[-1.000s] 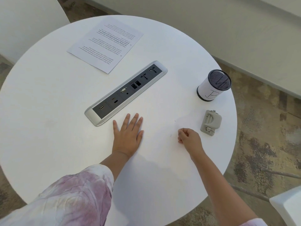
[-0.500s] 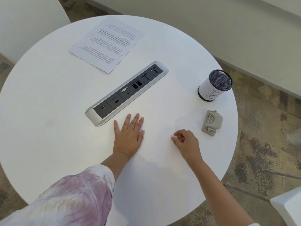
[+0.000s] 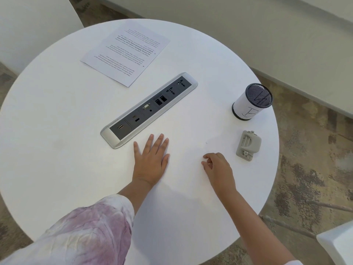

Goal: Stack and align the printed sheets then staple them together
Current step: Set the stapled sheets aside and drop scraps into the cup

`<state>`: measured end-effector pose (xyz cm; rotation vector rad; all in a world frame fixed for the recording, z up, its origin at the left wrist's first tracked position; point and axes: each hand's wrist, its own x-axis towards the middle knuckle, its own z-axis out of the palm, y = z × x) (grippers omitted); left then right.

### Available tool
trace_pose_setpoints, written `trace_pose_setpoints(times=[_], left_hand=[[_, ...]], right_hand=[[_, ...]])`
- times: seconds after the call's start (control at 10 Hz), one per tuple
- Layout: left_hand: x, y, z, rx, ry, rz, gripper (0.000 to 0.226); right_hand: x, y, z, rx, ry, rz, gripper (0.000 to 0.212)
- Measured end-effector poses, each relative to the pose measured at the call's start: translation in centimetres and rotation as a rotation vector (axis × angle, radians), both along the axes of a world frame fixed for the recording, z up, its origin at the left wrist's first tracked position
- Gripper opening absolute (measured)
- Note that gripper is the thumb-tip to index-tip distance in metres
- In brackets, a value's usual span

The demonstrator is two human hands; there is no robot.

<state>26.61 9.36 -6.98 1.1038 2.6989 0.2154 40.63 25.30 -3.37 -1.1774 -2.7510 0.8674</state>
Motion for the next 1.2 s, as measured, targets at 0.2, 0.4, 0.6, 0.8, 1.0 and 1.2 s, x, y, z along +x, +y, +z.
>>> trace_pose_setpoints(times=[0.2, 0.4, 0.6, 0.8, 1.0, 1.2], left_hand=[[-0.1, 0.0, -0.1, -0.011, 0.0, 0.001, 0.059], [-0.1, 0.1, -0.2, -0.005, -0.003, 0.002, 0.059], [-0.1, 0.0, -0.1, -0.003, -0.01, 0.001, 0.06], [-0.1, 0.1, -0.1, 0.002, -0.005, 0.003, 0.058], [0.0, 0.1, 0.1, 0.017, -0.008, 0.003, 0.057], [0.0, 0.1, 0.2, 0.02, -0.013, 0.005, 0.058]], right_hand=[[0.1, 1.2, -0.1, -0.15, 0.055, -0.088, 0.034], [0.2, 2.6, -0.3, -0.392, 0.183, -0.323, 0.027], [-0.1, 3.3, -0.7, -0.576, 0.305, -0.503, 0.018], [-1.5, 3.2, -0.6, -0.342, 0.176, -0.417, 0.013], [-2.2, 2.5, -0.5, -0.058, 0.053, -0.242, 0.014], [-2.4, 2.0, -0.2, 0.083, -0.036, -0.159, 0.015]])
